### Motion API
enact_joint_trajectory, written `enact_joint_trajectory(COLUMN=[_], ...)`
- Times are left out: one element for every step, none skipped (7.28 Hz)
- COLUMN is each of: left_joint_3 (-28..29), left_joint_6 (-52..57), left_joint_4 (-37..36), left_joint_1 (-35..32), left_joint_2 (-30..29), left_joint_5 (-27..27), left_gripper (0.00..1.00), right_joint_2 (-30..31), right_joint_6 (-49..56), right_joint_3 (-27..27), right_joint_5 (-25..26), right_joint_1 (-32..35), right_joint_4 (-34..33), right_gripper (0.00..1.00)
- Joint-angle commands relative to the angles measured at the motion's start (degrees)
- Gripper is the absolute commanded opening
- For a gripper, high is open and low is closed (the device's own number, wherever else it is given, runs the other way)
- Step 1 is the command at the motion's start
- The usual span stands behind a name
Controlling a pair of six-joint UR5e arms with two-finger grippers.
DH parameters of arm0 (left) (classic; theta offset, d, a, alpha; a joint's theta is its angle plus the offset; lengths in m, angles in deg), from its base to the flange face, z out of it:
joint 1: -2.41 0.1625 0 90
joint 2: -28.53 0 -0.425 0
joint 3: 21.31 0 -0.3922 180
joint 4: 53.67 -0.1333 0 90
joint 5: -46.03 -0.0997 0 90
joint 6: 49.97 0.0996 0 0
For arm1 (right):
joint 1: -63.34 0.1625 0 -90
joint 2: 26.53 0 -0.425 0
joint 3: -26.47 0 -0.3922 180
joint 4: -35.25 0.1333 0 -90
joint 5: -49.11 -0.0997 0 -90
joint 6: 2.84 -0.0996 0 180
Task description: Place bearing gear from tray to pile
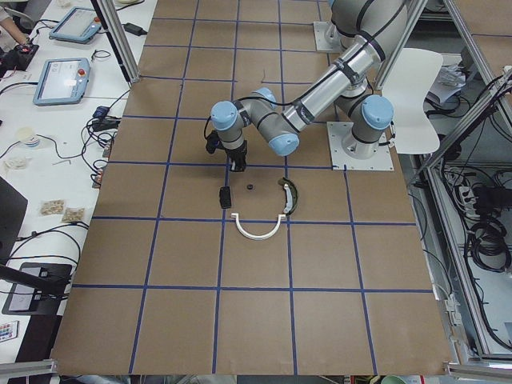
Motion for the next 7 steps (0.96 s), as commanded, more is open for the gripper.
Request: enact_joint_trajectory(left_joint_3=[-0.05,-0.22,-0.83,-1.45,-1.46,-1.46,-1.46], left_joint_6=[0.4,0.23,-0.21,0.05,0.23,0.14,0.32], left_joint_4=[-1.73,-1.55,-1.38,-1.38,-1.38,-1.38,-1.38], left_joint_1=[0.53,0.53,0.53,0.62,0.62,0.71,0.71], left_joint_2=[-2.21,-2.3,-2.21,-2.21,-2.13,-2.13,-1.78], left_joint_5=[-0.31,-0.39,-0.39,-0.31,-0.39,-0.39,-0.48], left_gripper=[0.0,0.0,0.0,0.0,0.0,0.0,0.02], right_joint_2=[0.11,0.11,0.11,0.11,0.11,0.2,0.2], right_joint_6=[-0.07,-0.07,-0.16,-0.07,-0.07,0.02,0.02], right_joint_3=[0.0,0.0,0.0,0.0,0.0,0.0,0.0], right_joint_5=[-0.14,-0.05,-0.05,-0.05,0.12,0.12,0.12], right_joint_1=[0.0,0.0,0.0,0.0,0.0,0.0,0.0], right_joint_4=[-0.07,-0.07,-0.16,-0.16,-0.16,-0.16,-0.16], right_gripper=[1.0,1.0,1.0,1.0,1.0,1.0,1.0])
